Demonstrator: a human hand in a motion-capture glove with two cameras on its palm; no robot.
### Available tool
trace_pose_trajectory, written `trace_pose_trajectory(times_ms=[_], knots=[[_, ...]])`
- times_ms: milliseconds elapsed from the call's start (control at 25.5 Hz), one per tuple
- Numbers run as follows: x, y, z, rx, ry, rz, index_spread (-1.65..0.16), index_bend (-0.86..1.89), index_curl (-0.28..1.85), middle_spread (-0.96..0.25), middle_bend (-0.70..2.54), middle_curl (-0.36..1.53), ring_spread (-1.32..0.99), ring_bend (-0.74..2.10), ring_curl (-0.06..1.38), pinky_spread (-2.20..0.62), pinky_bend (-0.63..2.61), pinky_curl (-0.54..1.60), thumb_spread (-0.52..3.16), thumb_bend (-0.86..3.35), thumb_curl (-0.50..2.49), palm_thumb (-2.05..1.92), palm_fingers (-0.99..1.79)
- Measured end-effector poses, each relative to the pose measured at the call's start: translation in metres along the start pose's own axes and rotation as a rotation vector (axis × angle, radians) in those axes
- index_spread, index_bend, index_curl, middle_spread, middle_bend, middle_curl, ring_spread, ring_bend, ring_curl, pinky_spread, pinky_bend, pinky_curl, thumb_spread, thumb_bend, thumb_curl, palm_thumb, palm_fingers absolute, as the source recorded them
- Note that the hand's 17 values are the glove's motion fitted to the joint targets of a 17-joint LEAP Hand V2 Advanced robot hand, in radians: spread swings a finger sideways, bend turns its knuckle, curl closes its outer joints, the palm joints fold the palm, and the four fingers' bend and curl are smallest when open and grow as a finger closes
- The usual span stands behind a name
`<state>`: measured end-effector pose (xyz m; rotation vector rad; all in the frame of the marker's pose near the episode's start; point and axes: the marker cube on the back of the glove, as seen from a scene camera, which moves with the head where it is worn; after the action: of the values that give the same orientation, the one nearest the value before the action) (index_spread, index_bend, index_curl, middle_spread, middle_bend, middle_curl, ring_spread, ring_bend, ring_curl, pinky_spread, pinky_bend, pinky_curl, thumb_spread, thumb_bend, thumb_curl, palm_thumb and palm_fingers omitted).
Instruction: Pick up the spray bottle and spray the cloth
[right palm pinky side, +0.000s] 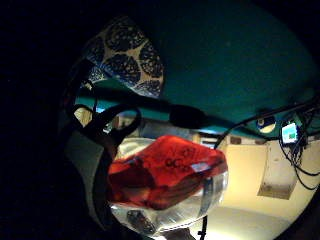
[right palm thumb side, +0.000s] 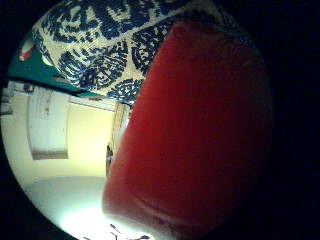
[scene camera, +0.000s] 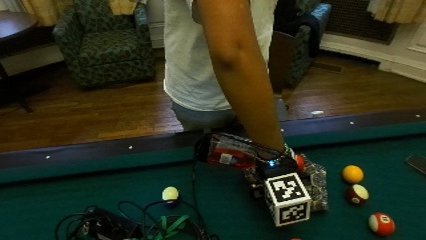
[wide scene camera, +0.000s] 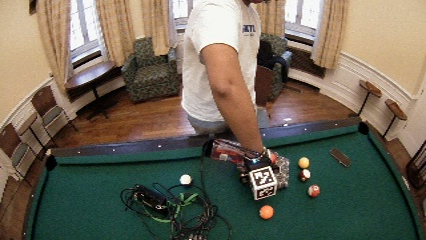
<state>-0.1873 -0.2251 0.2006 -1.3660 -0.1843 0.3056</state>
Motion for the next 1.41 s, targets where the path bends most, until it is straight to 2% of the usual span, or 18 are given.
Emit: trace_pose_trajectory(times_ms=[941,1215,1411], knots=[[0.006,-0.015,-0.002,0.007,0.008,0.041,-0.27,0.37,0.64,-0.20,0.58,0.58,-0.22,0.70,0.51,-0.30,0.46,0.44,0.30,-0.02,0.84,0.91,1.33],[-0.002,0.010,-0.010,0.008,0.013,-0.014,-0.27,0.36,0.64,-0.20,0.57,0.58,-0.22,0.70,0.51,-0.30,0.46,0.44,0.31,-0.02,0.85,0.92,1.33],[-0.018,0.042,-0.021,0.042,-0.026,-0.160,-0.27,0.36,0.64,-0.20,0.58,0.58,-0.22,0.70,0.51,-0.30,0.46,0.44,0.31,-0.02,0.85,0.92,1.33]])
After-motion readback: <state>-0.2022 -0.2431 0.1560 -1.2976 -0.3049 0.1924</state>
